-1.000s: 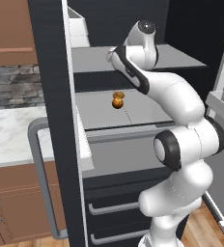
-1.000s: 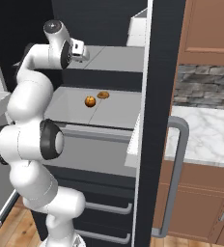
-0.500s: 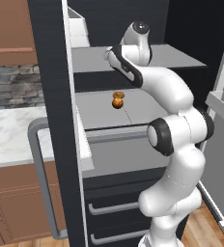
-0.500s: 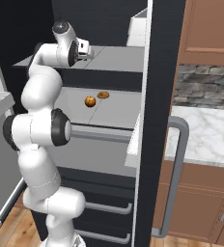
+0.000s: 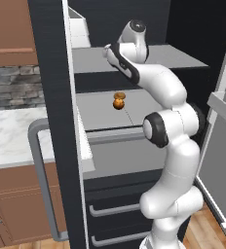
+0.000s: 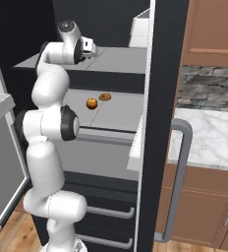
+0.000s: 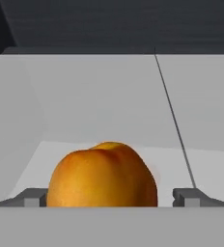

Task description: Pick the peach and orange from the fridge and place them on the plate next to the blender to make a fruit smoothie.

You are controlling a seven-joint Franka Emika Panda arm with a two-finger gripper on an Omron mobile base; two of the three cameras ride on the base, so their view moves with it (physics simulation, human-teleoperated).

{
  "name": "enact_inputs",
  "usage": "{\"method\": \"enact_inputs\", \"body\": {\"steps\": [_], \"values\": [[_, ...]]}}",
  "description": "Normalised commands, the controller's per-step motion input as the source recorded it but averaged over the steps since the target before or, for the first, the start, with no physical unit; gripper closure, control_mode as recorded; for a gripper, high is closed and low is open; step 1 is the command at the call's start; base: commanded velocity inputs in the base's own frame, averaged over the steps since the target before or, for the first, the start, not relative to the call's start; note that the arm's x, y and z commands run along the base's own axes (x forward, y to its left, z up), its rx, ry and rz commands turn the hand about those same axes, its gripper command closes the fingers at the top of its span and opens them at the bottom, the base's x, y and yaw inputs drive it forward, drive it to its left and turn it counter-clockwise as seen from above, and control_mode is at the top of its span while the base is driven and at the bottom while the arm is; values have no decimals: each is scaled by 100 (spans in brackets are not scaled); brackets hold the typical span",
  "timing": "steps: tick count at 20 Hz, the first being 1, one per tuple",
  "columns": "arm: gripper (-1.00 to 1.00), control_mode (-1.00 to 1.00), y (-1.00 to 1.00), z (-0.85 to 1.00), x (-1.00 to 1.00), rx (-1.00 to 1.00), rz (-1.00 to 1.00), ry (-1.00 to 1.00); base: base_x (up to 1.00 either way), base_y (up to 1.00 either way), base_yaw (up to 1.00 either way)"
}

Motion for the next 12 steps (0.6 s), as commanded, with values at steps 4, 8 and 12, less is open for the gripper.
{"method": "enact_inputs", "body": {"steps": [4, 8, 12], "values": [[100, -100, 1, -28, 5, 0, 0, 0, 0, 0, 0], [100, -100, 0, -43, 0, 0, 0, 0, 0, 0, 0], [100, -100, 0, -9, 0, 0, 0, -2, 0, 0, 0]]}}
